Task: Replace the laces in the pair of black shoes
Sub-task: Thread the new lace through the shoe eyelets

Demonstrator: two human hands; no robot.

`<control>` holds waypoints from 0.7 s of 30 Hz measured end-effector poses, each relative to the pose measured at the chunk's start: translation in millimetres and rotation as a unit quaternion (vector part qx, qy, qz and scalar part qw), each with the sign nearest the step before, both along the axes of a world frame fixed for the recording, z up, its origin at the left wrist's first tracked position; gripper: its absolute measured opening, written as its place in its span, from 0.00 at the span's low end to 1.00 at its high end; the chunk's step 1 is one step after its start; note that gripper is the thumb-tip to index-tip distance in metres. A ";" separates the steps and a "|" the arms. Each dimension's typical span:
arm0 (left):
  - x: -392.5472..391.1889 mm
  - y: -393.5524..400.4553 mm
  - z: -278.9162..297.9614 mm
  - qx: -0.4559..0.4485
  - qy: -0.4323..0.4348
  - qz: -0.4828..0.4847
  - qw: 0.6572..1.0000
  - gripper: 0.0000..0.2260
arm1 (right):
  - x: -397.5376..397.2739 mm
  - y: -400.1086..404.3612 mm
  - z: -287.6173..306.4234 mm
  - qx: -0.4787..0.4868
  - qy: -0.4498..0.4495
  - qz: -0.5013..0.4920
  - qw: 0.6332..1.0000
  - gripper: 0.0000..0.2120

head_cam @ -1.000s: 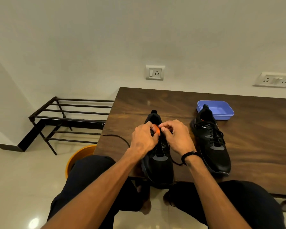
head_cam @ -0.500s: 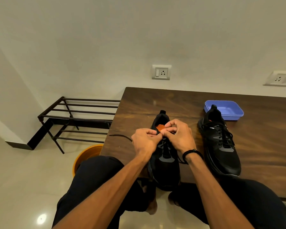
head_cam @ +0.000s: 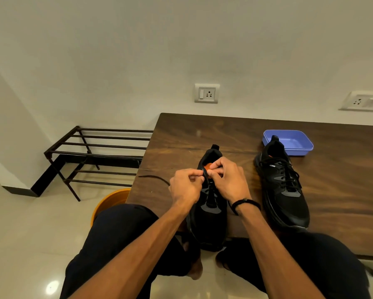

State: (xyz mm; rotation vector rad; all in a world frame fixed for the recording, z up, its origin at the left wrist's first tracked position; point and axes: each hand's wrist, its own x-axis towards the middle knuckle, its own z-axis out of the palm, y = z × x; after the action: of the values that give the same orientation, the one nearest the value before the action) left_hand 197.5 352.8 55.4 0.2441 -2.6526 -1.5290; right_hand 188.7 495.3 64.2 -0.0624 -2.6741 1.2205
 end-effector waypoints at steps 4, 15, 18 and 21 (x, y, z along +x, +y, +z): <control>-0.4 0.8 0.8 -0.009 -0.004 0.013 1.000 0.04 | 4.4 -13.2 -4.7 0.001 0.010 -0.040 0.999 0.04; -28.1 -12.0 17.1 0.159 -0.034 0.062 0.985 0.04 | 0.3 9.1 -9.3 0.054 -0.072 0.091 0.992 0.26; -44.6 -29.6 39.6 0.269 -0.035 0.117 0.955 0.10 | 1.1 11.5 -9.1 0.080 -0.084 0.104 0.988 0.30; -65.7 -55.6 55.8 0.343 -0.011 0.187 0.921 0.12 | 0.7 15.1 -6.7 0.088 -0.070 0.098 0.989 0.33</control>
State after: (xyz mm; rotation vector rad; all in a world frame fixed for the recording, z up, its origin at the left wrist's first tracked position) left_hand 131.8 297.2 111.2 0.7482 -1.8145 -2.2207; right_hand 189.4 510.4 57.6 0.1500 -2.9588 1.0618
